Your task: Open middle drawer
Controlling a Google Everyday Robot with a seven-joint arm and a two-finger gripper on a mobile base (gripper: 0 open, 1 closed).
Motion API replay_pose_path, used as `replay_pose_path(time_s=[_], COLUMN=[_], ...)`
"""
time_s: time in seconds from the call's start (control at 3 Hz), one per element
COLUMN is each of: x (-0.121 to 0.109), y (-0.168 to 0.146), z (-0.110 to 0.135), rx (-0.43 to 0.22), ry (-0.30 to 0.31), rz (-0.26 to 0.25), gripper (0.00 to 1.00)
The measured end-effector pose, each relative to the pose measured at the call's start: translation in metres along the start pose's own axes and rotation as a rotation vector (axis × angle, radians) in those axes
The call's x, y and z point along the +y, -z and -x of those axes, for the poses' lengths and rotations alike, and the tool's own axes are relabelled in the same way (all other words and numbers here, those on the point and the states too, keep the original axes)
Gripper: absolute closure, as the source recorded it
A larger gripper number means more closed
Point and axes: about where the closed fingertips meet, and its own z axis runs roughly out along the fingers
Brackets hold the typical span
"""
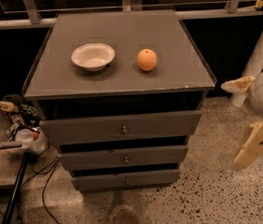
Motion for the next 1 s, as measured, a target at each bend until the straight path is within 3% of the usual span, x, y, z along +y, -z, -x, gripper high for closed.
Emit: replay_pose_path(time_s=[0.33, 0.67, 1.0], x=[0.011, 0.017, 0.018], y=[-0.045, -0.097, -0.148], z=[-0.012, -0.023, -0.048], rx=[-0.115, -0.119, -0.038], ry=[0.031, 0.047, 0.022], rz=[-0.017, -0.022, -0.013], gripper=[0.00, 0.00, 0.00])
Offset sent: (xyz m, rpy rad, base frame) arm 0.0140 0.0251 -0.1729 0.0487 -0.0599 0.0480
